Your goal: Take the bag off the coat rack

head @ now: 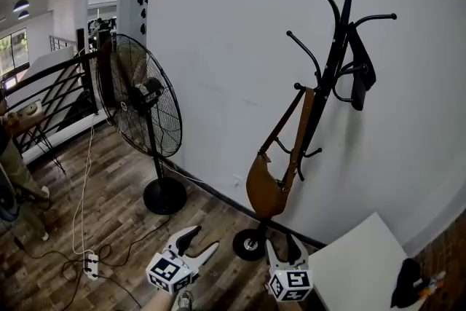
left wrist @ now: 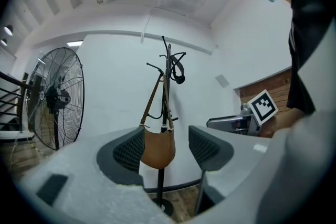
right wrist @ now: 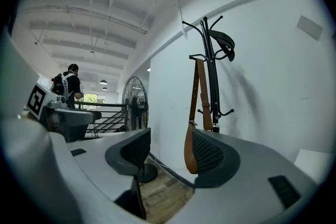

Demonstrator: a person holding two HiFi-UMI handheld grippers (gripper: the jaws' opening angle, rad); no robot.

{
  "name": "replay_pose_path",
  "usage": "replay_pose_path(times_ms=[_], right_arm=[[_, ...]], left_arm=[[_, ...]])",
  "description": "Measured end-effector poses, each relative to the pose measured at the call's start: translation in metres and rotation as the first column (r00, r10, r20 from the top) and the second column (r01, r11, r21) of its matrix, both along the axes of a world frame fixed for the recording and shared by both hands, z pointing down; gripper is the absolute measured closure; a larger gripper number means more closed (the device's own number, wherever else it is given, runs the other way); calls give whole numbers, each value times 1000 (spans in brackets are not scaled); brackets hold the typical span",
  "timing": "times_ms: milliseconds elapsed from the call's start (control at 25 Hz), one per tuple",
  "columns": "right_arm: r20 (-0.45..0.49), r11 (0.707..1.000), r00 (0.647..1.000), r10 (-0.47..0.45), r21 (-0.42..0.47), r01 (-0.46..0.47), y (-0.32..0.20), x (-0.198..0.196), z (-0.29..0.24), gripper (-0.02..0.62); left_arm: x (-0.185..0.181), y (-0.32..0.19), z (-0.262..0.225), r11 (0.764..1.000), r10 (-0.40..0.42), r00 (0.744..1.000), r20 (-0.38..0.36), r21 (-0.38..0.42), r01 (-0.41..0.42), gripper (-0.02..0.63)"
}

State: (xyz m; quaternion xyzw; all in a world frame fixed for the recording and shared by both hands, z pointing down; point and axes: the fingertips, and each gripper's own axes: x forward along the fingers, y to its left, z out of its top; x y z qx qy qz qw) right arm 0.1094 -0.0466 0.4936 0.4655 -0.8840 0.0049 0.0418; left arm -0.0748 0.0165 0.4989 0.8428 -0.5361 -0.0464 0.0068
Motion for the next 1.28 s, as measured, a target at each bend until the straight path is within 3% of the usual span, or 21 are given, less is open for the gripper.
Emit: replay_pose_path(times_ms=[560, 1000, 1280], right_arm=[[17, 970, 970, 243, -20, -243, -66, -55, -5, 365], [9, 915, 915, 404, 21, -404, -91, -48, -18, 370], [18, 912, 912, 409, 32, -409, -125, -40, -22, 373]], left_arm=[[-63, -106, -10, 974, 226, 974, 18, -29, -226, 353], [-60, -161, -7, 920, 391, 919, 47, -25, -390, 353], [-46, -199, -6, 920, 392, 918, 57, -26, -391, 354]])
